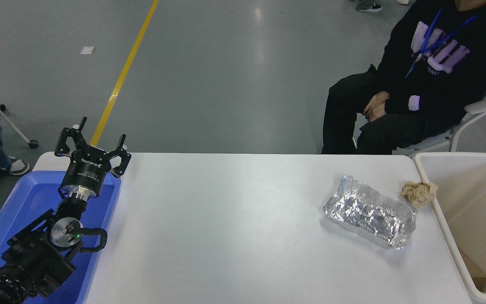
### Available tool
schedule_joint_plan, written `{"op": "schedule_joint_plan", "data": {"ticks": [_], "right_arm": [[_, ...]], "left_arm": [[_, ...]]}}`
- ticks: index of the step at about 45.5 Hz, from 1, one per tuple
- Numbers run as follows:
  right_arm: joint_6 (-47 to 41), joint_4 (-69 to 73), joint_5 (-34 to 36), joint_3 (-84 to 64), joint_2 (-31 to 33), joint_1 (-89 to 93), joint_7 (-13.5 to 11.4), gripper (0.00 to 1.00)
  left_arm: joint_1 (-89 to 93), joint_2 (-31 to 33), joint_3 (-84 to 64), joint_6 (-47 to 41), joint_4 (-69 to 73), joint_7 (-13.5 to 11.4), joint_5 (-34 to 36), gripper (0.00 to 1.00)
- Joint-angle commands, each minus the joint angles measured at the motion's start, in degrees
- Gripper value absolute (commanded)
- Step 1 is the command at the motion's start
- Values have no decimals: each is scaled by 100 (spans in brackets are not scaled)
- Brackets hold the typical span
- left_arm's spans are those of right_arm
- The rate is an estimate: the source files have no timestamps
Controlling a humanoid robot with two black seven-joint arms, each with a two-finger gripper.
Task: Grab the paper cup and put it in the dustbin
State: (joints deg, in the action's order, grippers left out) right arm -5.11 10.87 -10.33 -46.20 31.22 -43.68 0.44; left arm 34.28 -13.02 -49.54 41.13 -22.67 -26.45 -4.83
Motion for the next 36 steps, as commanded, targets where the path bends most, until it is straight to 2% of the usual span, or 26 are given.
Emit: {"op": "schedule_joint_plan", "data": {"ticks": [1,9,16,17,19,20,25,28,32,36], "right_arm": [[98,-648,154,129,-512,642,-123,0],[221,-648,295,138,-503,651,-254,0],[248,-639,321,217,-494,633,-272,0],[265,-639,313,208,-494,633,-272,13],[318,-639,321,217,-477,581,-263,47],[379,-622,321,217,-477,572,-263,58],[652,-525,321,252,-450,501,-263,88],[661,-481,330,252,-442,457,-263,96],[652,-288,330,252,-398,273,-263,96],[643,335,330,173,-56,-78,-263,96]], "left_arm": [[0,-7,-3,-9,8,0,-1,98],[0,2,6,-9,8,0,-1,98],[0,2,-3,-9,-1,0,-1,98],[0,-7,-3,-9,-1,0,-1,98],[0,-7,-3,-9,-1,0,-9,98],[0,-7,-3,0,-1,0,-1,98],[0,1,-3,0,8,0,-9,98],[0,2,-3,-9,-1,0,-1,98],[0,-7,-3,-8,-1,0,-1,98],[0,-7,-3,-9,-1,0,-1,98]]}}
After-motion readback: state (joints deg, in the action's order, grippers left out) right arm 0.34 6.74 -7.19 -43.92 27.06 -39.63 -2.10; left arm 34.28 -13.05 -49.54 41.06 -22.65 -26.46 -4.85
